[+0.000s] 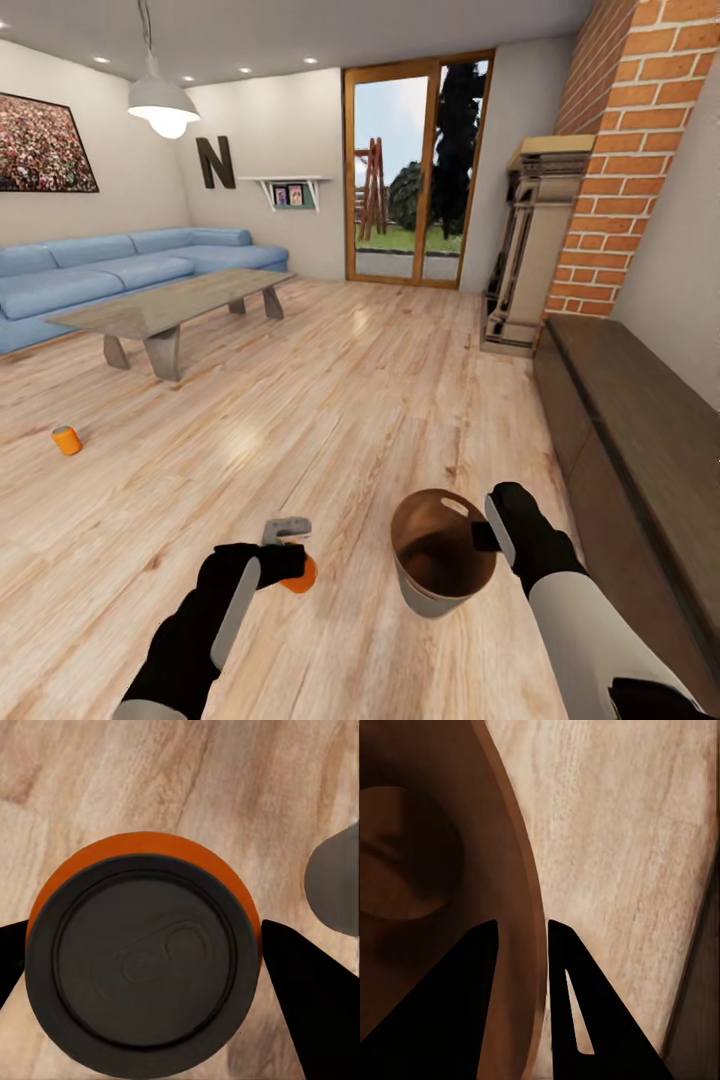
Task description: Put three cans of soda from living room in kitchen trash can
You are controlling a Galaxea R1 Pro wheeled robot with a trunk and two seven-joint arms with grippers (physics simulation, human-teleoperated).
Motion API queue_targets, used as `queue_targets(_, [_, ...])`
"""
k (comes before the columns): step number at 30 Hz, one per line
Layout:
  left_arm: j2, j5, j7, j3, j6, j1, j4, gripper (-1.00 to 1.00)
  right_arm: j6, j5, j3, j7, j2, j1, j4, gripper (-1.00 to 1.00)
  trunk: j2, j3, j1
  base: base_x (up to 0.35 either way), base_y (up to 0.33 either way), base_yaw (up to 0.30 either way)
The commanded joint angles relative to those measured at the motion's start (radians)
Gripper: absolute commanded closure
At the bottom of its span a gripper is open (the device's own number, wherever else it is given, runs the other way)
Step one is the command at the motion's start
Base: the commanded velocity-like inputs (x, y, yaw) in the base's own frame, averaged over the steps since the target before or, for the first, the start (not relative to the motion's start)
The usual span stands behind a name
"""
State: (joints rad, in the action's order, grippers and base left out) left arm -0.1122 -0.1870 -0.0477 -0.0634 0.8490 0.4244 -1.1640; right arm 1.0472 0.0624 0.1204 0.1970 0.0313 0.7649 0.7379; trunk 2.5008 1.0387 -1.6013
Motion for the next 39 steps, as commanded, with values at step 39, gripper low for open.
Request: queue_targets(39, [0.008, -0.404, 0.0, -0.033, 0.198, 0.005, -0.361, 1.0, -0.048, -0.005, -0.102, 0.206, 0.077, 0.001, -0.135, 1.0, -0.253, -0.125, 0.139, 0.0, 0.0, 0.0])
